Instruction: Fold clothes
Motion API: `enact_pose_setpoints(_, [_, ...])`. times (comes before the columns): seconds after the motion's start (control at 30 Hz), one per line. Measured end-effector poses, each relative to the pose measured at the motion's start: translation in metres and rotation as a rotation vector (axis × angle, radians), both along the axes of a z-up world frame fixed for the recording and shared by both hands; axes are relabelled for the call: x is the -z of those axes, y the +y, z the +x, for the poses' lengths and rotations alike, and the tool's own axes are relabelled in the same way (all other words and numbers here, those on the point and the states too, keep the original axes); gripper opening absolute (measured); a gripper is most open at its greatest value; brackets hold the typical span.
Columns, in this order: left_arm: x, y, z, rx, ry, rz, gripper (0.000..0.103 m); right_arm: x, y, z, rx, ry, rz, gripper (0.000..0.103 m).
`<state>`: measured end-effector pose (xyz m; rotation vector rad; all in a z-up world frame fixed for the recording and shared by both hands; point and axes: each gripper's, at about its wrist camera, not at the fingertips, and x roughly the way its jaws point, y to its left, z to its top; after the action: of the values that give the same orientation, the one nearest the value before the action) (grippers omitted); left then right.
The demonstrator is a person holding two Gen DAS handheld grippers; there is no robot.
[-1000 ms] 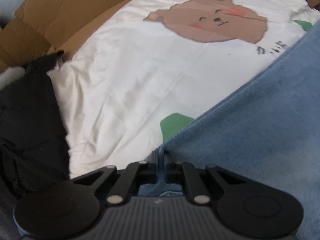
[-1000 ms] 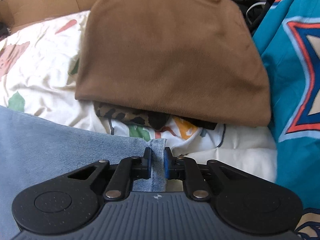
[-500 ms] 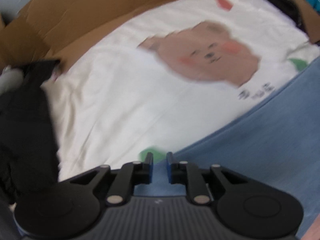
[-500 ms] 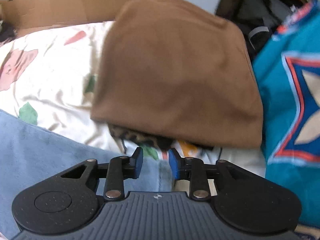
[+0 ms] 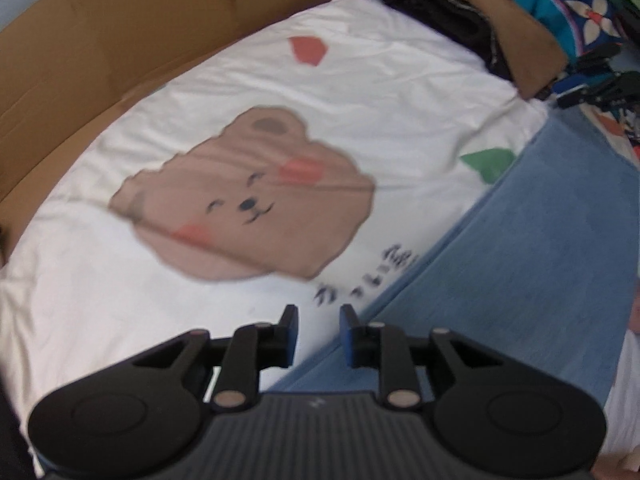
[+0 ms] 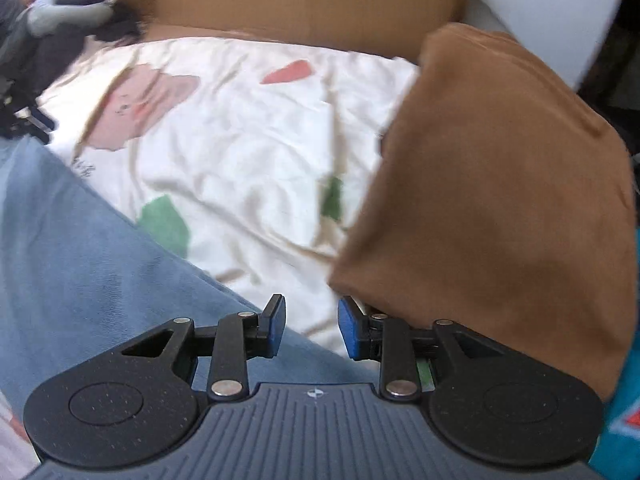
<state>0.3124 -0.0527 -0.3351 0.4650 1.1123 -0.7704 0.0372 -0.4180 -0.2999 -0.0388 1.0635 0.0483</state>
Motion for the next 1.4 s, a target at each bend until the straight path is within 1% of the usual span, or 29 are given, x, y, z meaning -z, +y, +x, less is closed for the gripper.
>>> enact_pose_setpoints(0.07, [-0.001,-0.009,0.0,0.002,0.026,-0.048,0.031,0.006,0.007,0.008,-0.036,0.009,0.01,0.036])
enact_pose_setpoints(0.13, [0.002,-0.019,-0.002,0.018,0.052,-0.09,0.035,0.008,0.016,0.014,-0.083,0.006,0.013,0.036])
enact_pose_setpoints(0.27, [0.012,-0.038,-0.013,0.082,0.083,-0.12,0.035,0.009,0.033,0.024,-0.179,0.014,0.034,0.036])
enact_pose_setpoints(0.33, [0.02,-0.041,-0.017,0.088,0.101,-0.127,0.035,0.009,0.04,0.028,-0.222,0.012,0.05,0.036])
enact_pose_setpoints(0.4, [0.025,-0.043,-0.019,0.1,0.12,-0.123,0.035,0.009,0.046,0.032,-0.261,0.008,0.06,0.036])
enact_pose_setpoints(0.5, [0.031,-0.045,-0.022,0.125,0.127,-0.11,0.034,0.01,0.053,0.038,-0.312,0.011,0.079,0.036])
enact_pose_setpoints(0.7, [0.038,-0.049,-0.015,0.136,0.146,-0.095,0.033,0.025,0.058,0.05,-0.378,0.058,0.107,0.036])
enact_pose_setpoints(0.8, [0.038,-0.053,-0.012,0.158,0.152,-0.091,0.033,0.03,0.061,0.051,-0.422,0.081,0.125,0.036])
enact_pose_setpoints(0.9, [0.039,-0.055,-0.009,0.181,0.161,-0.085,0.033,0.035,0.065,0.05,-0.462,0.098,0.121,0.036])
enact_pose_setpoints(1.03, [0.039,-0.057,0.0,0.186,0.177,-0.08,0.033,0.034,0.062,0.053,-0.471,0.114,0.15,0.034])
enact_pose_setpoints(1.17, [0.042,-0.062,0.005,0.224,0.21,-0.09,0.032,0.032,0.061,0.057,-0.492,0.123,0.183,0.033])
enact_pose_setpoints(1.23, [0.042,-0.066,0.005,0.234,0.208,-0.097,0.03,0.033,0.062,0.059,-0.504,0.126,0.193,0.032])
enact_pose_setpoints(1.33, [0.044,-0.071,0.006,0.242,0.22,-0.117,0.03,0.037,0.067,0.067,-0.522,0.129,0.219,0.032])
enact_pose_setpoints(1.4, [0.045,-0.075,0.005,0.256,0.222,-0.116,0.03,0.04,0.073,0.073,-0.541,0.125,0.233,0.032])
